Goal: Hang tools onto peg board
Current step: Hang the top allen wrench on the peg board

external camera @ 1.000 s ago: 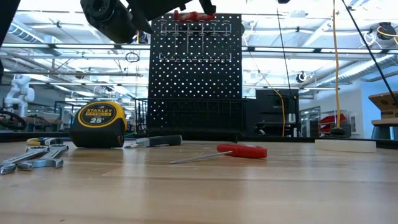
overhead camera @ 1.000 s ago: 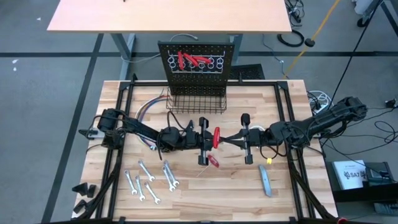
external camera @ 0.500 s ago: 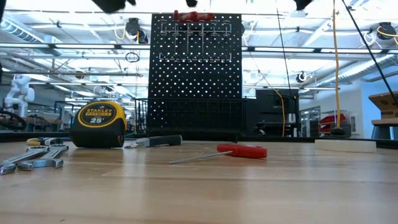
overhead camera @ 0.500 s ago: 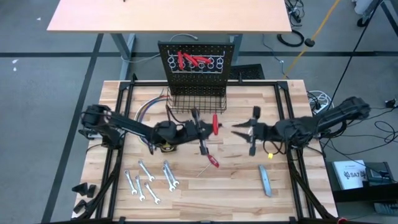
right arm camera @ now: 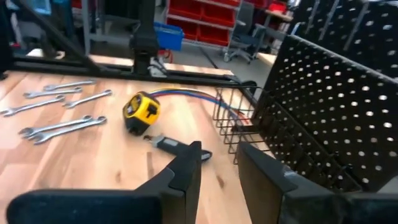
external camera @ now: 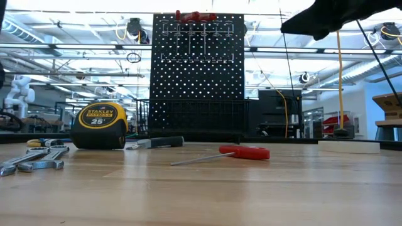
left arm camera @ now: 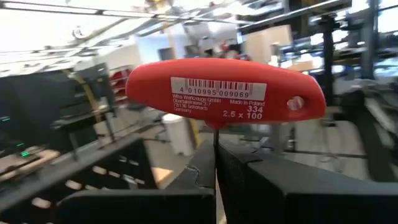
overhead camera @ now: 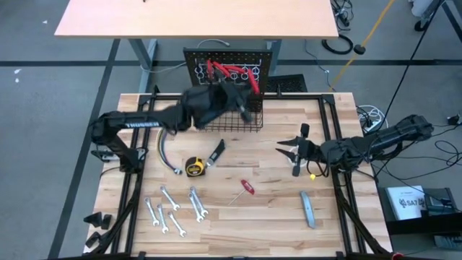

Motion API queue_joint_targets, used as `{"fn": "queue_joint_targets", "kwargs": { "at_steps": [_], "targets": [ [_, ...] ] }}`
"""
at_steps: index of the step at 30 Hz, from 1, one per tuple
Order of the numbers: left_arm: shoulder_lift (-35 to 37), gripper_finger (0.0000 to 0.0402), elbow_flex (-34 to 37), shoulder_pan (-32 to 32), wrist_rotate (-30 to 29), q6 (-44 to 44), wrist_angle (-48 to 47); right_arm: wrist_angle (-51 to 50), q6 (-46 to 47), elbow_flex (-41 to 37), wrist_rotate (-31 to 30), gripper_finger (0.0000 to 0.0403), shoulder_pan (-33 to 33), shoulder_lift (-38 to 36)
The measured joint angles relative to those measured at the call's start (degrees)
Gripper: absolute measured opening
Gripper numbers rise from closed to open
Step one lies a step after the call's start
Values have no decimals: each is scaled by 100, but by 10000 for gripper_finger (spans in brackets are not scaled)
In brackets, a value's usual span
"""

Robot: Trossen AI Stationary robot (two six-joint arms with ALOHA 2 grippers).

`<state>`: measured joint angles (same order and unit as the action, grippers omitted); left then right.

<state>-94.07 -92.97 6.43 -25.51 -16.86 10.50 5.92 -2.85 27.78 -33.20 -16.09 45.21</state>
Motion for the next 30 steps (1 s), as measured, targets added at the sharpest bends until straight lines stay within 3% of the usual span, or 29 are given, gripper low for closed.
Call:
{"fn": "queue_joint_targets", "kwargs": {
  "at_steps": [5, 16, 22, 30],
  "targets": [
    [-123, 0, -646, 298, -325, -3, -559, -8, -124, -4, 11, 94, 157, -4],
    [-148, 0, -675, 759, -425, 5, -821, -10, -125, -6, 23, 94, 266, -2],
    [-195, 0, -675, 934, 29, 295, -831, -10, -123, -6, 23, 94, 266, 0],
    [-292, 0, -673, 980, 93, 399, -1114, -24, -123, -6, 23, 94, 266, 0]
  ]
}}
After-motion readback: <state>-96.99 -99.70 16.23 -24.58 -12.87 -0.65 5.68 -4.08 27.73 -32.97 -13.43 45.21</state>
